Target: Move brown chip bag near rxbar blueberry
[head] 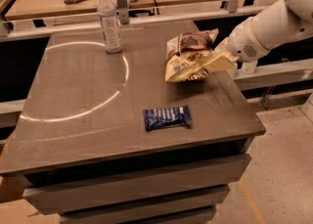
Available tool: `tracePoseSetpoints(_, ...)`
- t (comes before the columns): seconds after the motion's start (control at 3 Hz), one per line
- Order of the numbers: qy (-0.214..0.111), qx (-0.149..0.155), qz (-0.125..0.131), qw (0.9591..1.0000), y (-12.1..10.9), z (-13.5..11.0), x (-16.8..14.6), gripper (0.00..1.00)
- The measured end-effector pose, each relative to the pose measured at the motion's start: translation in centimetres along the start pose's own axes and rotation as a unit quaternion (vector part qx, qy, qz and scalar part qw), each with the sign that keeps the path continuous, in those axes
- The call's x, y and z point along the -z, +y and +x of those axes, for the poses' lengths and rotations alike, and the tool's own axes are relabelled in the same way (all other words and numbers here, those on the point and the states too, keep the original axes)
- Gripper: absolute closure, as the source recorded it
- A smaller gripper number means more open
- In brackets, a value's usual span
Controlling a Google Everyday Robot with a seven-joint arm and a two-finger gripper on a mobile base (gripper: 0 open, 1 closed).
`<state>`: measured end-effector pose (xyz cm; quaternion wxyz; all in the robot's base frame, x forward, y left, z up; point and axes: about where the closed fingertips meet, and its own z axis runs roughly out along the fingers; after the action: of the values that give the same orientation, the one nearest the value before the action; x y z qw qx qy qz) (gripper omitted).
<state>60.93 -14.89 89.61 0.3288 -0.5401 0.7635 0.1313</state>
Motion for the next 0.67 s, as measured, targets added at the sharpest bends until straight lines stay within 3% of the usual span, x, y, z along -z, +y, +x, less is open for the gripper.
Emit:
tracePoseSetpoints(0.33, -0.012, 0.051, -0.059, 0.9969, 3.7, 0.4, 1.7, 1.0)
tracePoseSetpoints(0.67, -0.016, 0.063, -0.092, 0.9936, 5.6, 0.8, 2.7, 0.98)
